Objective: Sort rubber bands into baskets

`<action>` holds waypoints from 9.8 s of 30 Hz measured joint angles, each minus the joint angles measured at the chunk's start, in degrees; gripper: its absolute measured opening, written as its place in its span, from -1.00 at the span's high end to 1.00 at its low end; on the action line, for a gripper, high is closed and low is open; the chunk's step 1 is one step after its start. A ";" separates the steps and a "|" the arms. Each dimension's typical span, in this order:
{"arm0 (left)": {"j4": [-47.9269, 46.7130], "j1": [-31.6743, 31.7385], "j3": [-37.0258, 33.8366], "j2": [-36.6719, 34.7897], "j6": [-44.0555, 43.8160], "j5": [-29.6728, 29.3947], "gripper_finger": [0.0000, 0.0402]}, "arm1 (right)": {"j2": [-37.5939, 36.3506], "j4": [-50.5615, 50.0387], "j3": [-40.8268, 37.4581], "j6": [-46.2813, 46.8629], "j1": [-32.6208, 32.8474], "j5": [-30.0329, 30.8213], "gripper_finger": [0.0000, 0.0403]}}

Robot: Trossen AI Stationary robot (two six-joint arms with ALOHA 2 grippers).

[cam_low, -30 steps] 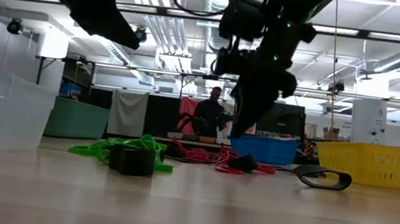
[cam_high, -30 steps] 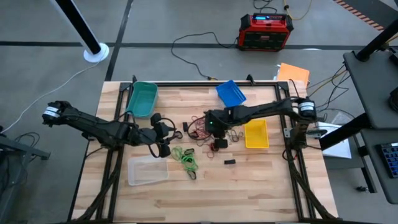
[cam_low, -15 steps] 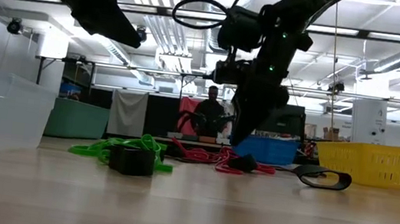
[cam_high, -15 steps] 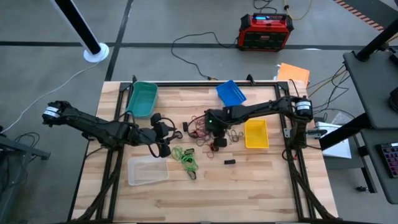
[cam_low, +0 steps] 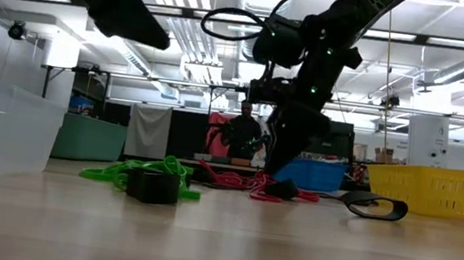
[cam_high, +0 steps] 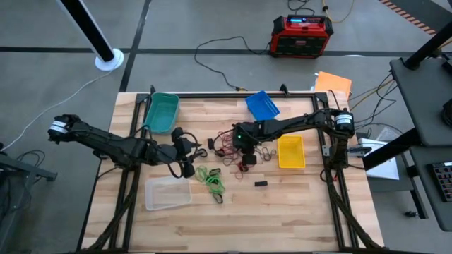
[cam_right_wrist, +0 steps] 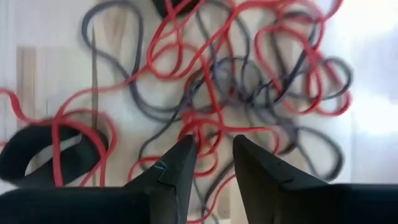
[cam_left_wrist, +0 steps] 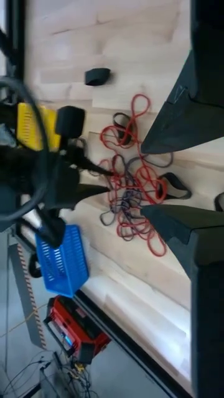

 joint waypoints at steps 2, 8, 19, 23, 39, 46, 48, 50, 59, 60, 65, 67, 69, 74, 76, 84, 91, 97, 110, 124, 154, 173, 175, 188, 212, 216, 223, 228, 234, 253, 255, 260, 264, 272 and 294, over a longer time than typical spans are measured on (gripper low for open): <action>0.58 0.00 0.00 0.00 0.01 -0.39 0.37 | 0.00 2.56 -1.64 0.23 0.05 -0.04 0.44; 0.84 0.00 0.00 0.00 -0.01 -0.42 0.37 | 0.02 10.73 -7.16 0.36 0.03 -0.18 0.52; 1.69 0.00 0.00 0.00 -0.19 -0.44 0.37 | -1.74 16.80 -11.31 0.66 0.08 -0.17 0.94; 1.79 0.00 0.00 0.00 -0.20 -0.44 0.37 | -3.87 16.90 -11.40 0.62 0.08 0.04 0.95; 2.27 0.00 0.00 0.00 -0.02 -0.44 0.37 | -10.56 29.40 -15.62 6.71 2.83 -7.81 0.95; 2.08 -0.01 0.00 0.00 0.19 -0.44 0.37 | -10.58 51.79 -25.15 15.77 4.50 4.71 0.94; 2.06 0.00 0.00 0.00 0.19 -0.44 0.37 | -10.73 47.69 -25.13 17.16 4.06 5.34 0.92; 2.08 0.00 0.00 0.00 0.21 -0.44 0.37 | -11.23 43.67 -24.40 17.85 4.01 5.61 0.87; 2.74 0.00 0.00 0.00 1.02 -0.46 0.37 | -14.90 26.15 -20.40 17.84 3.84 6.36 0.38; 2.72 0.00 0.00 0.00 1.02 -0.46 0.37 | -15.18 24.59 -19.96 17.28 3.79 7.07 0.35; 2.74 -0.01 0.00 0.00 1.05 -0.46 0.37 | -16.32 21.97 -19.02 16.02 2.87 7.39 0.24; 2.74 0.00 0.00 0.00 1.05 -0.46 0.37 | -16.51 20.85 -18.80 15.47 2.37 7.39 0.23; 2.74 0.00 0.00 0.00 1.07 -0.46 0.37 | -16.55 19.37 -18.75 14.11 1.99 7.39 0.23; 2.74 0.00 0.00 0.00 1.08 -0.46 0.37 | -16.83 18.26 -18.75 11.86 0.97 6.28 0.26; 2.74 0.00 0.00 0.00 1.09 -0.46 0.37 | -16.83 18.51 -18.79 11.23 0.75 4.42 0.26; 2.75 0.00 0.00 0.00 1.61 -0.46 0.37 | -12.48 21.14 -18.79 9.64 0.67 3.23 0.23; 2.93 -0.02 0.00 0.00 1.59 -0.46 0.37 | -6.21 23.28 -18.68 7.83 -0.73 4.22 0.29; 2.97 0.00 0.00 0.00 1.59 -0.46 0.37 | -6.06 23.38 -18.64 7.09 -0.93 3.94 0.46; 2.96 0.00 0.00 0.00 1.57 -0.46 0.37 | -8.85 22.69 -18.66 6.58 -1.02 2.60 0.95; 2.96 0.00 0.00 0.00 1.53 -0.46 0.37 | -8.85 24.13 -18.74 7.06 -1.45 4.94 0.65; 3.24 -0.02 0.00 2.91 1.51 -0.44 0.37 | -5.86 26.97 -19.42 5.14 -1.48 4.11 0.95; 5.14 -0.02 2.04 5.32 4.04 -0.44 0.37 | -21.98 25.68 -19.42 6.69 -0.95 -1.16 0.96; 5.11 -0.01 2.03 4.99 4.06 -0.44 0.37 | -24.06 25.62 -19.42 8.28 -0.95 -4.71 0.96; 4.94 -0.02 2.01 4.85 4.06 -0.44 0.37 | -27.44 28.04 -19.53 13.28 1.92 10.40 0.96; 4.18 -0.02 1.97 4.81 4.13 -2.98 0.37 | -37.32 21.73 -8.73 4.28 3.54 8.96 0.96; 4.18 -0.02 1.97 4.81 4.13 -3.08 0.37 | -35.61 21.30 -6.53 3.52 4.83 9.45 0.96; 4.50 -0.02 1.95 4.81 3.90 -3.30 0.37 | -33.54 21.76 -3.45 3.55 5.19 7.03 0.96; 9.99 0.16 1.95 5.47 4.04 -3.30 0.37 | -31.47 21.01 -2.46 3.36 5.34 9.76 0.96; 14.56 0.67 1.95 8.00 4.74 -1.54 0.31 | -29.15 22.33 -2.55 3.07 5.32 9.90 0.96; 30.30 9.08 1.95 21.49 5.99 4.79 -0.11 | -29.73 29.69 -2.51 1.47 5.32 8.22 0.95; 31.58 10.21 1.95 23.40 5.63 4.75 -0.08 | -29.73 29.64 -2.51 1.50 5.34 8.22 0.95; 36.11 12.15 1.95 28.01 4.31 5.61 0.06 | -29.73 29.67 -2.51 1.62 5.34 8.22 0.95; 42.27 12.52 1.95 30.80 5.34 12.21 0.11 | -29.73 29.63 -2.51 1.56 5.33 8.25 0.95; 52.17 13.58 1.95 34.66 5.65 20.63 0.02 | -29.73 29.64 -2.51 0.99 5.32 8.37 0.95; 50.48 15.17 1.95 35.33 6.31 19.21 0.99 | -29.73 29.46 -2.51 0.40 5.32 8.42 0.95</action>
